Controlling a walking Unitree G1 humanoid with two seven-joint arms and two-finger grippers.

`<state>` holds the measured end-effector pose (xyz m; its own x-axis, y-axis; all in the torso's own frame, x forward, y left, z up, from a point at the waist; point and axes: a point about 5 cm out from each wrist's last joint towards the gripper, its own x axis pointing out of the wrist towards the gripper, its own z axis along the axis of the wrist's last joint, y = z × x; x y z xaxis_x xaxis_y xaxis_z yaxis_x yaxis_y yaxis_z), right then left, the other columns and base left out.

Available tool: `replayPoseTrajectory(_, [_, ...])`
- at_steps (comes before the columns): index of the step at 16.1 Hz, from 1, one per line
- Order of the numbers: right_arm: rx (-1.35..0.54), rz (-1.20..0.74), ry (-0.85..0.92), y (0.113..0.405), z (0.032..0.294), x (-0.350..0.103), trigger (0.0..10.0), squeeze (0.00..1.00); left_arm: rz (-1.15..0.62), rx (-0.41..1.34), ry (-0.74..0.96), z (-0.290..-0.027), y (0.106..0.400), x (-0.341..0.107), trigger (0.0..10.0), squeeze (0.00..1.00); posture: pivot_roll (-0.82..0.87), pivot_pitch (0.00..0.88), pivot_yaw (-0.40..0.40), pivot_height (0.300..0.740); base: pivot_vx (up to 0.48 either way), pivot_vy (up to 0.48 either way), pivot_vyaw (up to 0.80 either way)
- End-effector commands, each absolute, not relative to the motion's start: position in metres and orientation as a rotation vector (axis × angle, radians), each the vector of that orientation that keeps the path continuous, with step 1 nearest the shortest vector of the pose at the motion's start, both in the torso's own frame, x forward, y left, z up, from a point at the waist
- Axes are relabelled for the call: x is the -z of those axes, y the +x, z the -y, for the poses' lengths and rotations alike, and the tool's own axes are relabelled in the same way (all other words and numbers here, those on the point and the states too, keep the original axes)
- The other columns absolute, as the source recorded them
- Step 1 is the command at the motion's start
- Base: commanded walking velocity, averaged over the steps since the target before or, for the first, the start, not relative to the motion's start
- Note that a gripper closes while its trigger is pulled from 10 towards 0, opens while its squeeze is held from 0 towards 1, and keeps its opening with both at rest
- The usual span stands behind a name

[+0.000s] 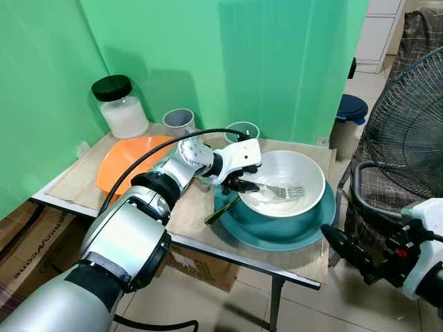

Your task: Setting the table

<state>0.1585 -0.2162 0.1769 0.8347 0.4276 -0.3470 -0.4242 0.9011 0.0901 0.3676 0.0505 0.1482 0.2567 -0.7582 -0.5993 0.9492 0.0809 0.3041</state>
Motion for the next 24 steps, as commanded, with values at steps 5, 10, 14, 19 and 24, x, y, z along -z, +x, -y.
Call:
replayPoseTrajectory(5, [-0.501,-0.369,0.004,0.155,0.21,-0.181,10.0,0.0,-0.355,1.298,0.761,-0.059,0.37,-0.149,0.0,0.0,-0.25,0.0,0.153,0.74,0.0,0.0,0.0])
replayPoseTrajectory(10, [-0.5,-0.375,0.002,0.155,0.211,-0.18,10.0,0.0,-0.368,1.288,0.782,-0.062,0.371,-0.149,0.0,0.0,-0.24,0.0,0.154,0.74,0.0,0.0,0.0])
replayPoseTrajectory(14, [-0.5,-0.374,-0.004,0.156,0.212,-0.18,10.0,0.0,-0.369,1.286,0.779,-0.062,0.371,-0.149,0.0,0.0,-0.24,0.0,0.156,0.74,0.0,0.0,0.0])
replayPoseTrajectory(19, [-0.491,-0.367,-0.011,0.158,0.214,-0.181,10.0,0.0,-0.326,1.274,0.749,-0.058,0.375,-0.16,0.0,0.0,-0.24,0.0,0.161,0.74,0.0,0.0,0.0])
replayPoseTrajectory(24, [-0.472,-0.339,-0.014,0.162,0.216,-0.182,10.0,0.0,-0.245,1.27,0.686,-0.054,0.38,-0.183,0.0,0.0,-0.22,0.0,0.165,0.74,0.0,0.0,0.0])
